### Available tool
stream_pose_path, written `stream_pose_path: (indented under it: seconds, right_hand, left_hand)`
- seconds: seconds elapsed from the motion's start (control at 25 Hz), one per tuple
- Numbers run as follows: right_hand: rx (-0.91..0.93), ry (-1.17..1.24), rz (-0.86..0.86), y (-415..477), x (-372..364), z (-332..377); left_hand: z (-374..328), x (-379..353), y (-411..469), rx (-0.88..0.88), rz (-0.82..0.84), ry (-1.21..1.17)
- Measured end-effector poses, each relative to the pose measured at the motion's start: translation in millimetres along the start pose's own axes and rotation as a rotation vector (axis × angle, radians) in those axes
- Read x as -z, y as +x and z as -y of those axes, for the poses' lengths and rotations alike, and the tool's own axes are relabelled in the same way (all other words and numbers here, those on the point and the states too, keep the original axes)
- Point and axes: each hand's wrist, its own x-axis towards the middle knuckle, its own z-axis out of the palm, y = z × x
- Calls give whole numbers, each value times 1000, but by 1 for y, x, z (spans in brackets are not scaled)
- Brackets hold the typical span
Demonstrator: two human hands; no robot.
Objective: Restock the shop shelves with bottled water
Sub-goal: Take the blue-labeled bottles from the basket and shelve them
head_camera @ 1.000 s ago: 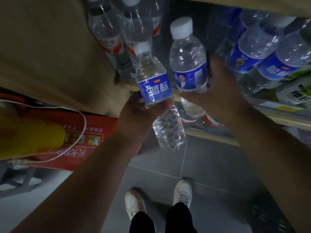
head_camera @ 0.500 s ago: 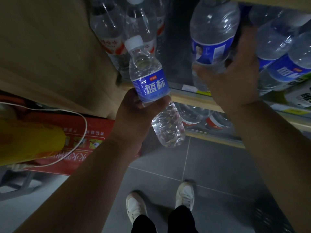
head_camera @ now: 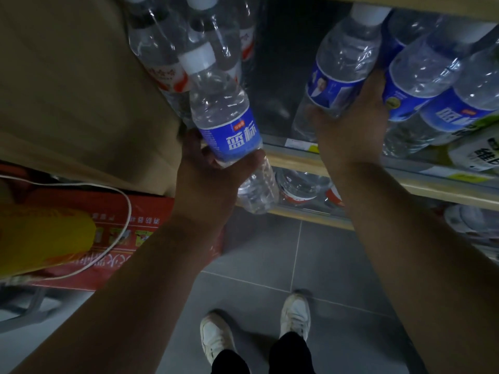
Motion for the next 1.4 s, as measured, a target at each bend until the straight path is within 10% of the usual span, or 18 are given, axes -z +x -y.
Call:
stream_pose_path:
  seconds: [0.84, 1.4]
  right_hand:
    - [-212, -94, 34, -19, -1, -11]
    - [-175, -72, 88, -17, -7, -13]
  left_hand:
    - [-31, -65, 31, -161, -190, -73]
    - [-15, -74, 72, -177, 135, 240]
